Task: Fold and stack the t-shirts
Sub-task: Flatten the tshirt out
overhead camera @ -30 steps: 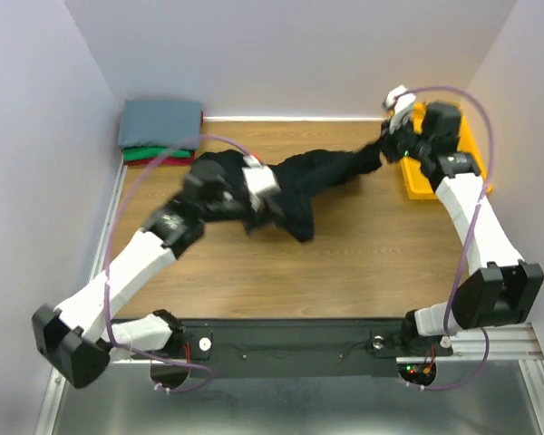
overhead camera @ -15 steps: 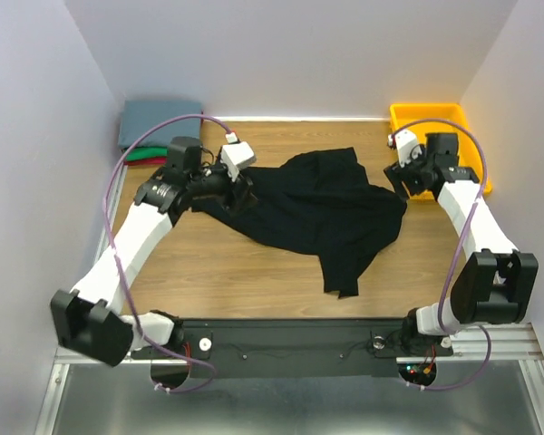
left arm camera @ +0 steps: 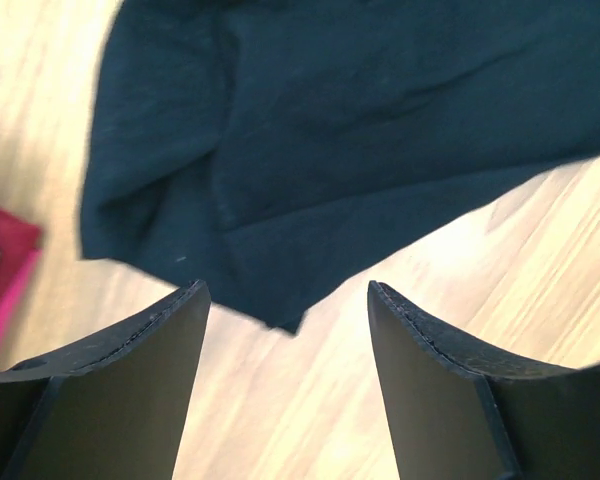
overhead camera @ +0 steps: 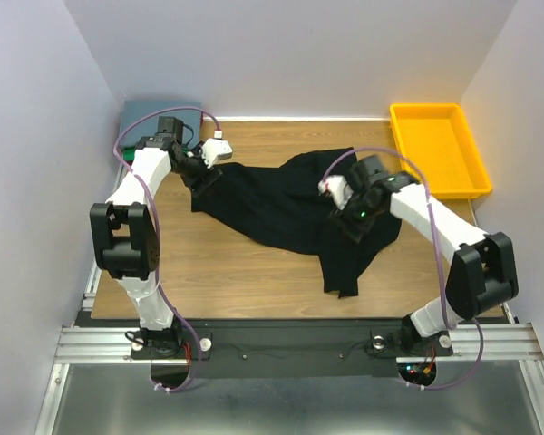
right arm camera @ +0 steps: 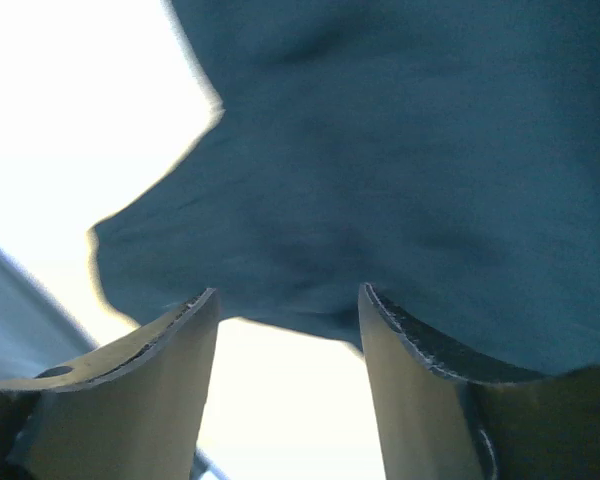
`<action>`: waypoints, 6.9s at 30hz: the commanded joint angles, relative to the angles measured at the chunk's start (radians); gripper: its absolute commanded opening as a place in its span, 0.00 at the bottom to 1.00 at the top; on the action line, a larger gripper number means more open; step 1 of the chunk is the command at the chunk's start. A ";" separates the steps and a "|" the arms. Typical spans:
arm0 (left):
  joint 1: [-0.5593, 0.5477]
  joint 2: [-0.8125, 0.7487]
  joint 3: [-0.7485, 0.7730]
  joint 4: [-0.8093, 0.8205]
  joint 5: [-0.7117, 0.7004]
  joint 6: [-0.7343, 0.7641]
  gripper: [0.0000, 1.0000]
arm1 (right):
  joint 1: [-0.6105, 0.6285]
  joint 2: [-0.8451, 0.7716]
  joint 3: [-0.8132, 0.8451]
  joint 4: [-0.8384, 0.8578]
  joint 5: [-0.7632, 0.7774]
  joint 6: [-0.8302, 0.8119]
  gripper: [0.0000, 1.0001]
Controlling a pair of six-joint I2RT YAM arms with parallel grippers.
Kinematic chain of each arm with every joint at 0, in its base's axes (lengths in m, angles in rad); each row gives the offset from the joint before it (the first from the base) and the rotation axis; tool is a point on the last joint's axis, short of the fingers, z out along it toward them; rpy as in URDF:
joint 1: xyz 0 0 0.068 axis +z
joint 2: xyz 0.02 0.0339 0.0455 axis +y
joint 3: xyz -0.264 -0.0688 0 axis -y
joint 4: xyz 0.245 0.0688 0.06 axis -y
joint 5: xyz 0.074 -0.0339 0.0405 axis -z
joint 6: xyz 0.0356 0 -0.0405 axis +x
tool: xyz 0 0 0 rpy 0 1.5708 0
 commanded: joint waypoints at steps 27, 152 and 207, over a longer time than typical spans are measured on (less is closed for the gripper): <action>0.014 0.225 0.152 -0.088 -0.014 0.395 0.45 | 0.235 0.164 -0.196 -0.013 0.150 0.078 0.39; -0.269 -0.060 -0.313 -0.188 -0.328 0.689 0.46 | 0.223 -0.015 -0.064 -0.363 0.097 -0.080 0.00; -0.012 -0.289 0.013 1.035 -0.101 -0.378 0.00 | -0.250 0.207 0.700 0.302 0.030 0.057 0.43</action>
